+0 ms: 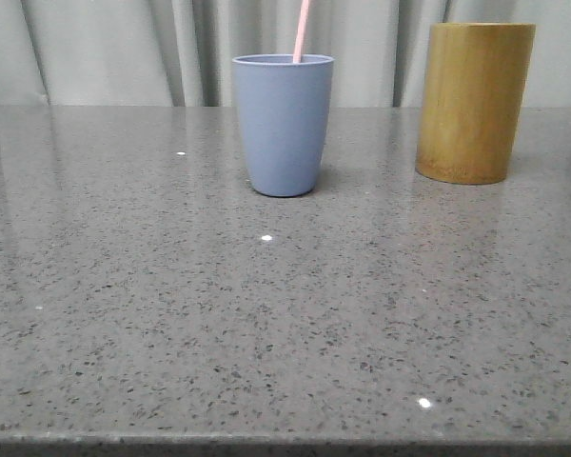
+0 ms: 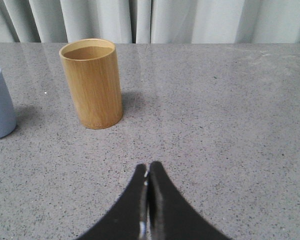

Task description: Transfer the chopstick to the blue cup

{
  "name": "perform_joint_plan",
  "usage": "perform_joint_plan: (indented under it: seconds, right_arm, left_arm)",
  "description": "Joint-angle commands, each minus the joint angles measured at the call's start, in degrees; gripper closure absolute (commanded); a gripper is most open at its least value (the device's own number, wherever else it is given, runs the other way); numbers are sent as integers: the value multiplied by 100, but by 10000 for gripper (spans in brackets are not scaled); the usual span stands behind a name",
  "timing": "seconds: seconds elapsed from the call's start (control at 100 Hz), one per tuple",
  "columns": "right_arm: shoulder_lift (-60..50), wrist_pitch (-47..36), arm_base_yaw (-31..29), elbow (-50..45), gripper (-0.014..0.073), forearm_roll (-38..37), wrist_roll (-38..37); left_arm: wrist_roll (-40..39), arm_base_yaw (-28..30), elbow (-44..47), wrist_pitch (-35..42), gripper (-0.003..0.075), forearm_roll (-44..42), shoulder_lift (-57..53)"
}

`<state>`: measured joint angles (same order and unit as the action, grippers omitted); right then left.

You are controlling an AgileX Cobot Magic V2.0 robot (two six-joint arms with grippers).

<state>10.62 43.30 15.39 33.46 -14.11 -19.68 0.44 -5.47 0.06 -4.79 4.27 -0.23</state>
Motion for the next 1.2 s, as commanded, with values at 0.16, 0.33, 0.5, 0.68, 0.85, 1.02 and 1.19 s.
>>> perform_joint_plan:
  seconds: [0.16,0.33,0.5,0.68,0.85,1.02,1.19]
  right_arm:
    - [63,-391,-46,78,661,-149,44]
    - [-142,-937,-243,-497,661,-282,47]
    - [-654,-1800,-718,-1409,661,-194,47]
    - [-1256,-2446,-943,-2217,661,209,178]
    - [-1240,-2953,-974,-2637,661,464,497]
    - [-1240,-3224,-974,-2931,661,795,933]
    - [-1240,-3523,-974,-3248,661,843,987]
  left_arm:
    - [-44,20,59,479,739,3,-190]
    - [-44,20,59,479,739,3,-190]
    - [-44,20,59,479,739,3,-190]
    - [-44,20,59,479,739,3,-190]
    - [-44,20,59,479,739,3,-190]
    - [-44,20,59,479,739,3,-190]
    - [-44,20,59,479,739,3,-190]
